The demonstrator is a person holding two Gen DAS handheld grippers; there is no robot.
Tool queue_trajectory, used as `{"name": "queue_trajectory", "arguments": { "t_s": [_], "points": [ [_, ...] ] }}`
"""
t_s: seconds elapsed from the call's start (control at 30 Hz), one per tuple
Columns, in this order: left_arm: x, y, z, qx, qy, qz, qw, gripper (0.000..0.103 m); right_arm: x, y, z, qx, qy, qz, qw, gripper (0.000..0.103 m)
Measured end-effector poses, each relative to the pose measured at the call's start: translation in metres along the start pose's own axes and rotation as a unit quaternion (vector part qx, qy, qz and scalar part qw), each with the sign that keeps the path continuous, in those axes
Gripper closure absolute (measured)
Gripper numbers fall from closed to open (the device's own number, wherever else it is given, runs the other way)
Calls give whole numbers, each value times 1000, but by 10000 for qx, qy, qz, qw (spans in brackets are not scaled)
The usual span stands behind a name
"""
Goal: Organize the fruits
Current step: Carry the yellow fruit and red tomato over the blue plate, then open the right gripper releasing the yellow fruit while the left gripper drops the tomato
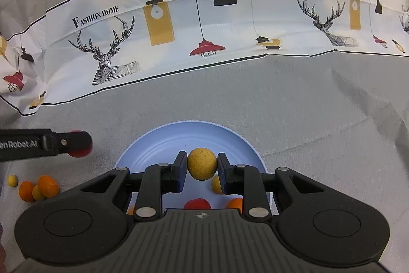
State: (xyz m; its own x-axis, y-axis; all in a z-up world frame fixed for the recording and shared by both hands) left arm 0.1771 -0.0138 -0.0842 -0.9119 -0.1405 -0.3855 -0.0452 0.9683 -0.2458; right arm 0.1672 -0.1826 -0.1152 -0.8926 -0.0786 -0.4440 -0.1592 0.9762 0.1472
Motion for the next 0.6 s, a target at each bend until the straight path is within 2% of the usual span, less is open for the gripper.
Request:
{"name": "queue_trajectory", "arguments": {
  "t_s": [0.6],
  "points": [
    [15, -34, 21, 68, 236, 451, 9987, 70, 0, 1, 7, 133, 110, 16, 9998, 77]
  ]
}}
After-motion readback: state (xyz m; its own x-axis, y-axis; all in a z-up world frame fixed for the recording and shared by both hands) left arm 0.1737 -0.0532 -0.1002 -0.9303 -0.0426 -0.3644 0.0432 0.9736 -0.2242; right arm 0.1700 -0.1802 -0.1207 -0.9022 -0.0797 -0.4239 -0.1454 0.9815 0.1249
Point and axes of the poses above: each gripper's, at about its wrist camera, not at the fingertips, and z roughly the way its jaws point, y to its left, x to its underside, the point moved 9 cm from there along z, roughly the way its jaws point, and after that the axes turned 15 degrees about y, right-handed, at the moved point
